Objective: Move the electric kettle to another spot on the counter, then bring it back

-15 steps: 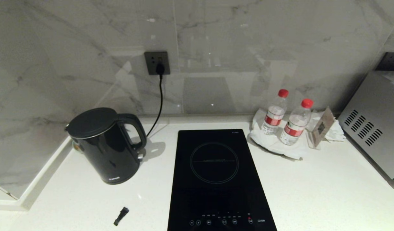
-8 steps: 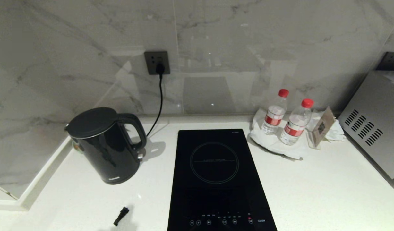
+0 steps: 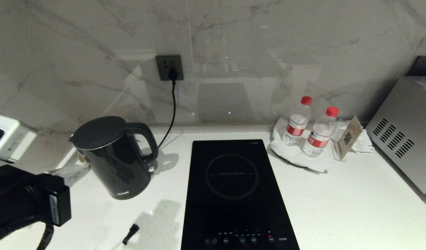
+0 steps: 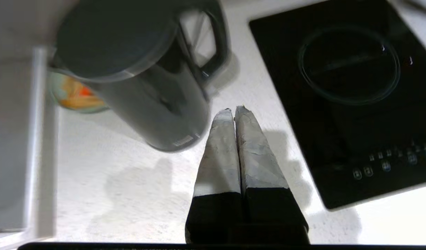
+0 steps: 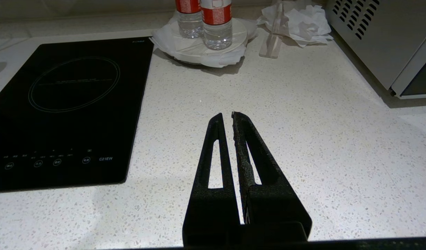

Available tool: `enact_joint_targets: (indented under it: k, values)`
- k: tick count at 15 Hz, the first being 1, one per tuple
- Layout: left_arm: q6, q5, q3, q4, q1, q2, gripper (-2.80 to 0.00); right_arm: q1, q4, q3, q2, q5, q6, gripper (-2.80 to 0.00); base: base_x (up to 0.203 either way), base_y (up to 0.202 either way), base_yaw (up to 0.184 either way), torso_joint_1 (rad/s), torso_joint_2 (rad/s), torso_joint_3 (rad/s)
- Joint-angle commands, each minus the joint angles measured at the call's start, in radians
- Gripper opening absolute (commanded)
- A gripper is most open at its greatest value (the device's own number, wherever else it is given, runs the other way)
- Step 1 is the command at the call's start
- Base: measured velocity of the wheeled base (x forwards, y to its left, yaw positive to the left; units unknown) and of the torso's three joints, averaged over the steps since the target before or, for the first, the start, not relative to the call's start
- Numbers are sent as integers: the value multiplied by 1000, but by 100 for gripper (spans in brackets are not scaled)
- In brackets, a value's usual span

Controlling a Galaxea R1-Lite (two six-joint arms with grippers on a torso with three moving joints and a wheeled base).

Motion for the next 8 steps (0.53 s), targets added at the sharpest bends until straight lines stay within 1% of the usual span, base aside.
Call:
enact_joint_targets:
  k: [1,3,5,6,8]
  values:
    - [-4,25,103,-45,-106,112,-280,0,0,0,0,0,0,-280,0,0,0,0,0,0]
    - [-38,30,147,-124,-132,187,-280,0,0,0,0,0,0,-280,0,0,0,0,0,0]
    - [-62,36,201,-269,-141,300,-280,0,-1,0,0,0,0,-280,0,0,0,0,0,0]
    - [-66,46,230,-351,-158,360,-280,0,0,0,0,0,0,-280,0,0,0,0,0,0]
    - [-72,88,266,-478,-199,491,-280,0,0,0,0,0,0,-280,0,0,0,0,0,0]
